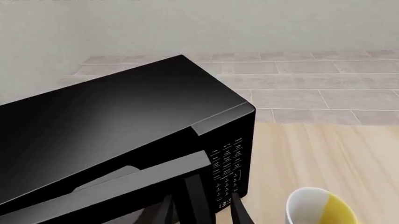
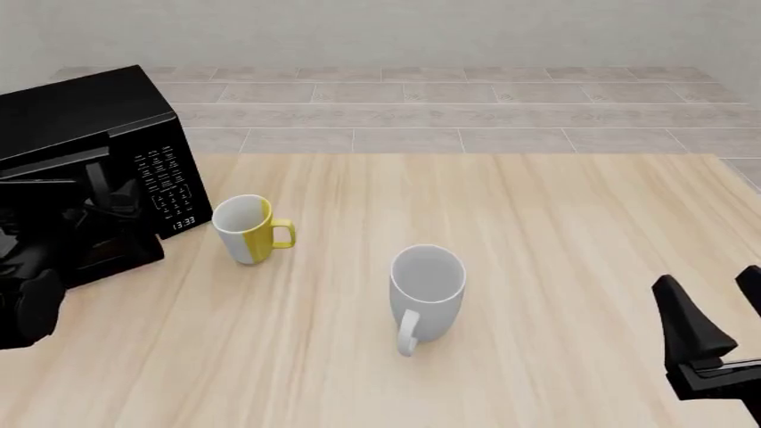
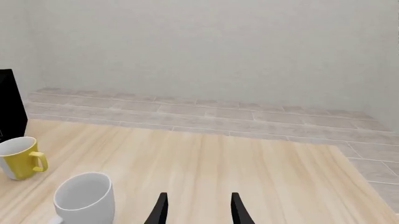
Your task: Close the microwave.
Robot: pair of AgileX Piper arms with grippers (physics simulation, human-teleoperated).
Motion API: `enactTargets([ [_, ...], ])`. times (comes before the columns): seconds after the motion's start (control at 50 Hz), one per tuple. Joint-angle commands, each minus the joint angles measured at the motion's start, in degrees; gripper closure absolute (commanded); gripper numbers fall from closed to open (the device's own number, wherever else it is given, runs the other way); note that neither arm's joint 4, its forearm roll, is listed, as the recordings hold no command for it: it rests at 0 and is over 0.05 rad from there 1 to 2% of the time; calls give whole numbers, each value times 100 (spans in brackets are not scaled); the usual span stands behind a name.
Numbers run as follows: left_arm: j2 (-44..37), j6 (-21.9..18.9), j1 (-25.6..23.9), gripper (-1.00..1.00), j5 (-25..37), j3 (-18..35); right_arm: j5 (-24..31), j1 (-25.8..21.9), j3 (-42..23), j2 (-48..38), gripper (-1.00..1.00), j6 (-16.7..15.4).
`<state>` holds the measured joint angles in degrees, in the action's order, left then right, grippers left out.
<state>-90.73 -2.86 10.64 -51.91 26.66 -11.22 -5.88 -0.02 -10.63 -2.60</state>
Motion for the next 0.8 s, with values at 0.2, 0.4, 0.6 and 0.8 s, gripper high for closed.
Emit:
enactTargets([
  [0.2, -549, -87, 148, -100, 111, 147, 81, 2, -2, 98, -100, -8],
  [0.4, -623, -96, 191, -100, 147, 231, 82, -23, -3, 116, -100, -14],
  [0.6, -696, -42, 219, -100, 206, 305, 179, -12, -2, 214, -100, 3],
  [0.8, -785, -66, 231, -100, 133, 315, 228, 3, -2, 247, -100, 34],
])
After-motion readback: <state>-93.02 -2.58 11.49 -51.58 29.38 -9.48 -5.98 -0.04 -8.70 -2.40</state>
